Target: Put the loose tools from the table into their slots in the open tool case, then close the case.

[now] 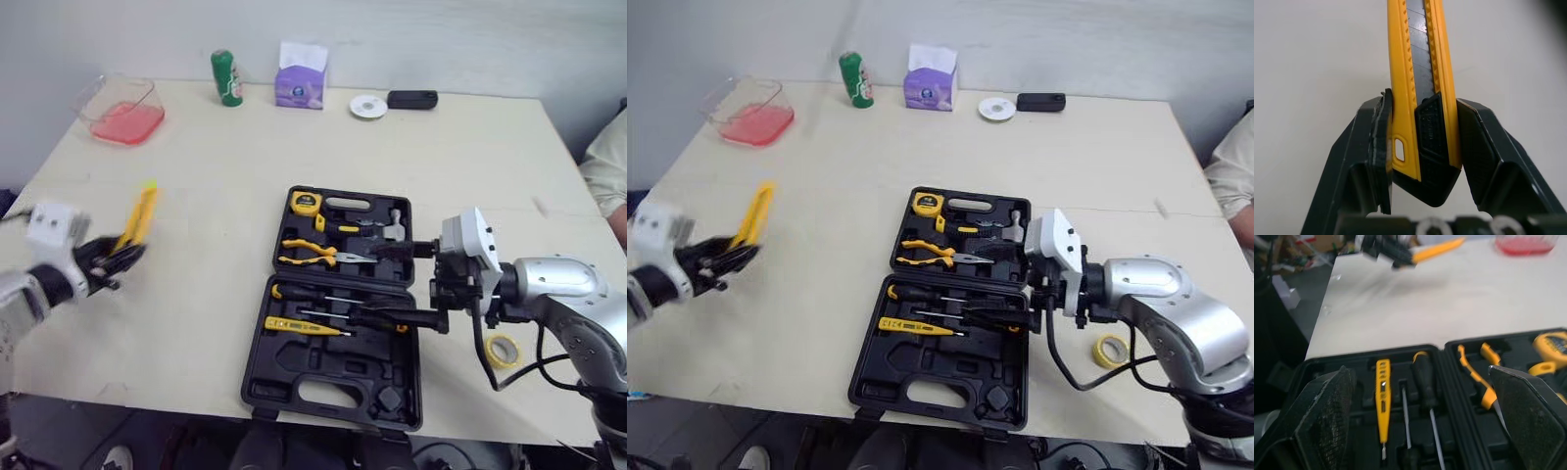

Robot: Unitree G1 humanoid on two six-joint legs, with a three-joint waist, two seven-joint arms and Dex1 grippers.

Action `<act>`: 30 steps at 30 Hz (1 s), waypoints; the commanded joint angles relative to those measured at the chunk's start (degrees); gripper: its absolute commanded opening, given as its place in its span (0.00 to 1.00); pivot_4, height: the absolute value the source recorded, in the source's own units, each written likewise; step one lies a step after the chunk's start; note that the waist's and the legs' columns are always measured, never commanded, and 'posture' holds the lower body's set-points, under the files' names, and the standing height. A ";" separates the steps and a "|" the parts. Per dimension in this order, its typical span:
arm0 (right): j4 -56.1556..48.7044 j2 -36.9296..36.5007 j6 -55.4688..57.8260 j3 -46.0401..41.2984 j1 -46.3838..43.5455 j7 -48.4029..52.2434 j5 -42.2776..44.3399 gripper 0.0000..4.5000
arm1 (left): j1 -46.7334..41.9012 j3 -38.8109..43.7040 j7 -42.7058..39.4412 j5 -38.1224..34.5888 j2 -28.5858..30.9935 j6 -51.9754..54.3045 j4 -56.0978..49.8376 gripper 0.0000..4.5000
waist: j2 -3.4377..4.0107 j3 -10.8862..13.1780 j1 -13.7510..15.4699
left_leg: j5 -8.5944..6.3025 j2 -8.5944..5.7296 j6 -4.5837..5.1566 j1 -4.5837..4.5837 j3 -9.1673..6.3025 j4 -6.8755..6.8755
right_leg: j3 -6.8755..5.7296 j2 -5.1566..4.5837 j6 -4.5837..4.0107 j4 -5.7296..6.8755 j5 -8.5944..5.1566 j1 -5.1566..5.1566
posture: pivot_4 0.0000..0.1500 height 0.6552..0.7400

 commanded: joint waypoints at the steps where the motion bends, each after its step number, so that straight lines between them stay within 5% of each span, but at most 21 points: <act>1: -3.02 -4.11 1.23 -3.58 3.69 3.11 2.58 1.00 | -2.01 -8.38 -8.48 -7.12 2.81 2.01 -11.51 0.34 | 0.19 -0.03 0.13 | -0.02 -0.05 0.04 0.00 0.02 -0.06 | 0.00 -0.04 0.02 -0.05 0.01 0.06 | 1.00 1.00; 7: -5.28 -9.15 3.53 -8.49 10.22 4.28 4.93 1.00 | -10.49 -21.98 -16.99 -9.82 4.56 3.83 -14.46 0.34 | 0.23 0.15 -1.12 | -0.04 0.11 0.07 0.07 0.20 -0.14 | -0.14 0.37 0.05 0.01 0.03 -0.01 | 1.00 1.00; 11: -8.28 -11.99 4.35 -12.55 17.80 4.09 3.90 1.00 | -18.16 -37.43 -25.81 -3.87 4.68 2.05 -13.54 0.34 | 0.22 0.16 -0.72 | 0.03 -0.02 0.13 0.24 0.29 -0.03 | -0.08 0.36 0.11 0.03 0.05 0.09 | 1.00 1.00; 17: -10.71 -12.04 4.77 -17.20 23.76 2.14 3.84 1.00 | -24.44 -48.95 -30.63 4.62 1.28 -1.63 -8.52 0.34 | 0.13 0.22 -0.76 | 0.05 -0.09 0.18 0.31 0.37 0.03 | 0.03 0.42 0.20 0.05 0.10 0.15 | 1.00 1.00; 30: -14.62 -10.95 4.77 -22.63 31.56 -1.69 3.47 1.00 | -27.92 -56.18 -37.46 15.87 -5.22 -10.46 1.22 0.34 | 0.10 0.23 -0.44 | 0.06 -0.13 0.20 0.26 0.35 0.20 | -0.01 0.48 0.23 0.09 0.11 0.15 | 1.00 1.00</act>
